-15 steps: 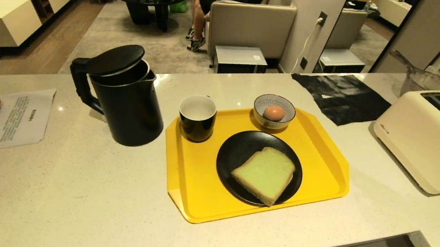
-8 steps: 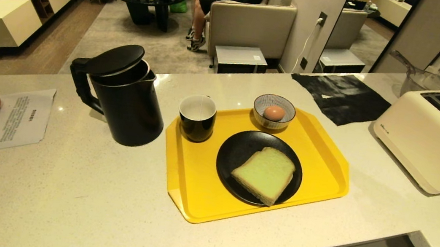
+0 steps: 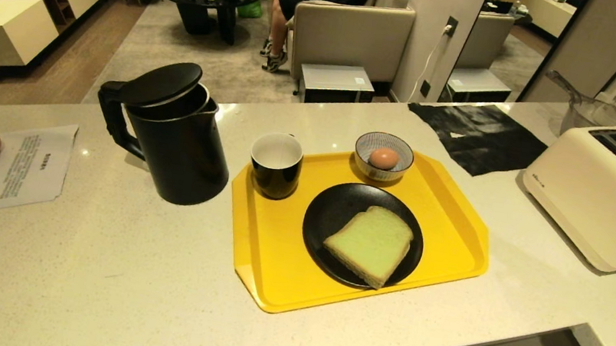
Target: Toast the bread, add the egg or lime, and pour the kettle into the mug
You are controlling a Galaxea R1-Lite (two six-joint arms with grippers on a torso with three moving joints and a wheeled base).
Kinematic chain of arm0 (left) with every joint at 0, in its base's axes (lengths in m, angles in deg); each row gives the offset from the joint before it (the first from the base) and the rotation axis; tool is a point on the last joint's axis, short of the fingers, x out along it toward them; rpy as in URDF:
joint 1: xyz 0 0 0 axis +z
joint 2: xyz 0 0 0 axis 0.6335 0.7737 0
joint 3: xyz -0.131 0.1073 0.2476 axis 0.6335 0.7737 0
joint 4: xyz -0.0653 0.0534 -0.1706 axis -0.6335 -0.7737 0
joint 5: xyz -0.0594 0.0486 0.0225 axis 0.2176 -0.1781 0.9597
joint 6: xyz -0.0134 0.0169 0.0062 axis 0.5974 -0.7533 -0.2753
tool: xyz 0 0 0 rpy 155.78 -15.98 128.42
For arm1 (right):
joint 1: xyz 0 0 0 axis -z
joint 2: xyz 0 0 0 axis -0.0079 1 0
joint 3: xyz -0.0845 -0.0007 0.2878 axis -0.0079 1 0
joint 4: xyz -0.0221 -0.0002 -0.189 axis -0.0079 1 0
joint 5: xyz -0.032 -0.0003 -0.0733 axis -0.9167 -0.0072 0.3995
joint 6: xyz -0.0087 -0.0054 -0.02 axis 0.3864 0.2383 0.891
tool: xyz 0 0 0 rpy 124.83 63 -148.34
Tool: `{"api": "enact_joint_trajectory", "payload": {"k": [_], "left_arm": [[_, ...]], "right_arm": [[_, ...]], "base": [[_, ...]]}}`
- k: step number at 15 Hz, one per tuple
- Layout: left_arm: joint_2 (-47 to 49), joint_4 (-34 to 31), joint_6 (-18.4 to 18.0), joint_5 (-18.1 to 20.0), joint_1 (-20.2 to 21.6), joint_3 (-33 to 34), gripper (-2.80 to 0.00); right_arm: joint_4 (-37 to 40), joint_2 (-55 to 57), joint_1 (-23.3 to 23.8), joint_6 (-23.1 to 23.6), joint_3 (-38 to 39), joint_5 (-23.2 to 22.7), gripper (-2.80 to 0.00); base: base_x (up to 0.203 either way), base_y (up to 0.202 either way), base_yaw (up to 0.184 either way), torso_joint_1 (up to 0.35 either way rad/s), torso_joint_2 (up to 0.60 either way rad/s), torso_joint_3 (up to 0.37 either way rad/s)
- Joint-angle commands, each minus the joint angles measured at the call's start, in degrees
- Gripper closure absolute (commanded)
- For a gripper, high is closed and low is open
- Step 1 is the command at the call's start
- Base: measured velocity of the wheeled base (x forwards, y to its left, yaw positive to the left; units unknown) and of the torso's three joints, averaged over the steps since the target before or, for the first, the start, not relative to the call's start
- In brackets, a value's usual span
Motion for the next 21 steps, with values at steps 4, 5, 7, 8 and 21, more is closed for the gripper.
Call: {"api": "enact_joint_trajectory", "payload": {"k": [4, 5, 7, 8, 21], "left_arm": [[0.0, -9.6, -0.3, -0.2, 0.1, 3.6, 0.0], [0.0, -10.3, -0.2, -0.2, 0.1, 3.6, 0.0], [0.0, -11.5, -0.3, -0.1, 0.1, 3.6, 0.0], [0.0, -11.5, -0.7, 0.0, 0.1, 3.6, 0.0], [0.0, -11.4, 1.3, -1.4, 0.1, 0.5, 0.0]], "right_arm": [[-0.1, 0.1, 0.0, 0.0, 1.5, 0.0, 0.0], [-0.1, 0.1, 0.0, 0.0, 1.5, 0.0, 0.0], [-0.1, 0.1, 0.0, 0.0, 1.5, 0.0, 0.0], [-0.1, 0.1, 0.0, 0.0, 1.5, 0.0, 0.0], [-0.1, 0.1, 0.0, 0.0, 1.5, 0.0, 0.0]], "base": [[0.0, 0.0, 0.0, 0.0, 0.0, 0.0], [0.0, 0.0, 0.0, 0.0, 0.0, 0.0], [0.0, 0.0, 0.0, 0.0, 0.0, 0.0], [0.0, 0.0, 0.0, 0.0, 0.0, 0.0], [0.0, 0.0, 0.0, 0.0, 0.0, 0.0]]}}
